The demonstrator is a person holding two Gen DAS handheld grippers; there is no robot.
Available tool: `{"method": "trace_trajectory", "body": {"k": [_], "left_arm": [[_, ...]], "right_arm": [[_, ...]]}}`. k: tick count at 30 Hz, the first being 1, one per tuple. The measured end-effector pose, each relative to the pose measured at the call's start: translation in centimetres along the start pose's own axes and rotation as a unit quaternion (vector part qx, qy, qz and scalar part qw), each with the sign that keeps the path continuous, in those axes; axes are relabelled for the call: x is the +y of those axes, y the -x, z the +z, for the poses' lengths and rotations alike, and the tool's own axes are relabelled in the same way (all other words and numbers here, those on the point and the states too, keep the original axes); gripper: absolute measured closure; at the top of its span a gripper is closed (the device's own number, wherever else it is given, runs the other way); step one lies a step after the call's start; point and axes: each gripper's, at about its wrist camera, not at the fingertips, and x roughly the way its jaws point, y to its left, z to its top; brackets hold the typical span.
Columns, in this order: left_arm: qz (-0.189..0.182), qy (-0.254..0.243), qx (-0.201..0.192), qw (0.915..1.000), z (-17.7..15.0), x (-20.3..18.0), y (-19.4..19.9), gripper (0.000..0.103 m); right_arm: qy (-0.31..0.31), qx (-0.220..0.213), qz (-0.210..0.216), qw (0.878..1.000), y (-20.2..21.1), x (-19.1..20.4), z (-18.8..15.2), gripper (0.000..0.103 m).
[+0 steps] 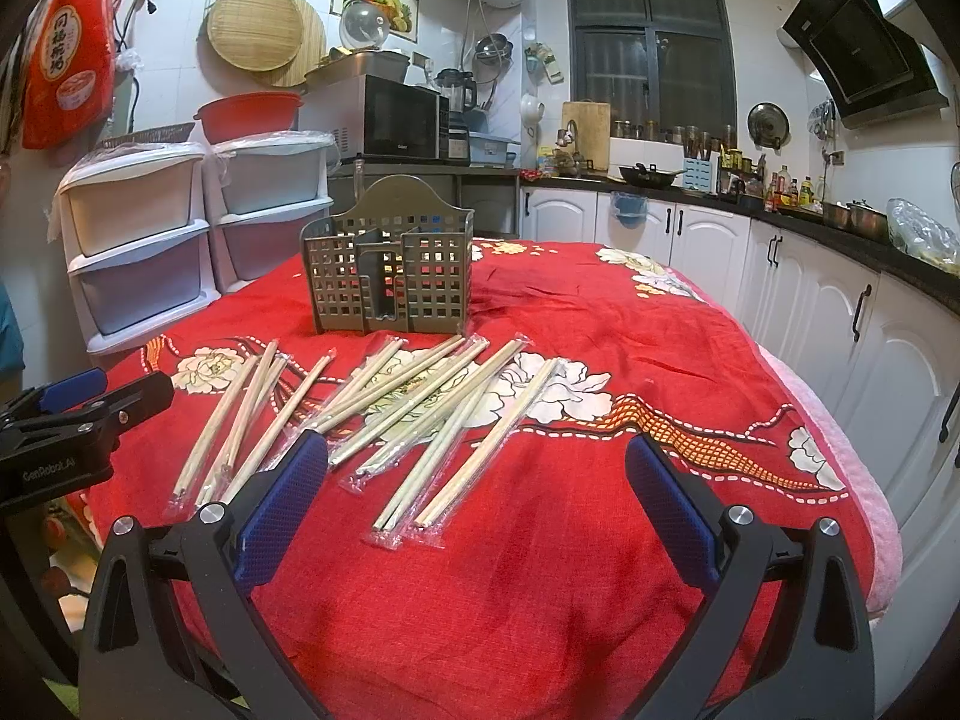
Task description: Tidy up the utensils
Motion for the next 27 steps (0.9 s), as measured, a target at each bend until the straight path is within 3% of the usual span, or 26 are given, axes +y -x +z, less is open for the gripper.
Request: {"method": "trace_trajectory", "body": {"k": [15,27], "left_arm": [[0.011,0.025,0.006,0.9996,0.2,1.3,-0.5,0.01],[0.026,0.041,0.046,0.9977,1.8,3.6,-2.3,0.01]], "right_arm": [[0.008,0.003,0.006,1.0,-0.4,0.4,0.3,0.006],[0.03,0.028,0.014,0.999,-2.9,0.8,2.0,0.006]]}}
